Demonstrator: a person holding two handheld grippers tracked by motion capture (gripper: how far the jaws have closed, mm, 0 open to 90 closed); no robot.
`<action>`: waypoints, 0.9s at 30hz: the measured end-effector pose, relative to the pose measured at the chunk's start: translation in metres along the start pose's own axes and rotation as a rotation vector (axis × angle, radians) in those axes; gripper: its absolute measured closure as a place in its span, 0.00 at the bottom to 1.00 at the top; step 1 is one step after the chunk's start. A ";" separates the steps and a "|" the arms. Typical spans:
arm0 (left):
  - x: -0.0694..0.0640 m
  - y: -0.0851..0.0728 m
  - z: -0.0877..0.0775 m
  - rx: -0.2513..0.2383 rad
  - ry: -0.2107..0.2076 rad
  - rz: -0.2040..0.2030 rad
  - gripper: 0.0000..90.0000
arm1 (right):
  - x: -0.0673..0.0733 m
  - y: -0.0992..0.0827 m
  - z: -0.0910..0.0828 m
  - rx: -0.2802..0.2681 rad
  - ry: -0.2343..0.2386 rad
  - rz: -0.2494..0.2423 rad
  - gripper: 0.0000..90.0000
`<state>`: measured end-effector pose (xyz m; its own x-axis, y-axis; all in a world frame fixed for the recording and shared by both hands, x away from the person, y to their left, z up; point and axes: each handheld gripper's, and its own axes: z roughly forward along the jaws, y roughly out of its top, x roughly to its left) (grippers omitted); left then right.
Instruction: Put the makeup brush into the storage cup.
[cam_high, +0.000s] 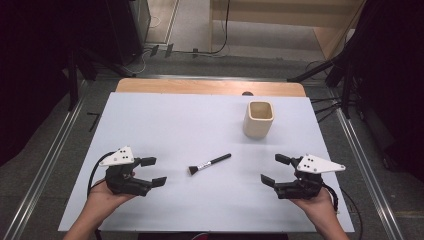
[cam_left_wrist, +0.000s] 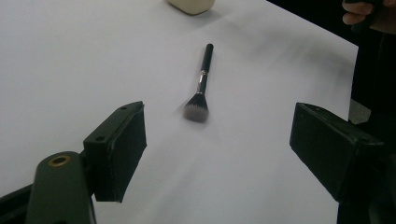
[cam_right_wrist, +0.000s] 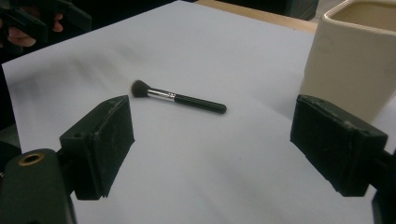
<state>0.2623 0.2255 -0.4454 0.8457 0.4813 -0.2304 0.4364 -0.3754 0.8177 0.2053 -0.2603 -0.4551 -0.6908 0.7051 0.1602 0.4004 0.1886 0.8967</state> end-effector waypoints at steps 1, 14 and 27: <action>0.000 0.000 0.000 0.001 0.000 -0.001 0.21 | -0.001 0.000 0.000 -0.003 0.003 0.003 0.16; 0.001 0.001 -0.002 -0.014 0.007 -0.001 0.21 | -0.002 -0.002 0.001 0.012 0.020 -0.028 0.18; 0.001 0.000 -0.002 -0.015 0.000 0.017 0.21 | -0.002 -0.002 0.002 0.013 0.016 -0.027 0.18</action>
<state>0.2624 0.2279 -0.4442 0.8529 0.4750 -0.2167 0.4175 -0.3712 0.8294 0.2068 -0.2605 -0.4575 -0.7108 0.6887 0.1430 0.3893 0.2158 0.8955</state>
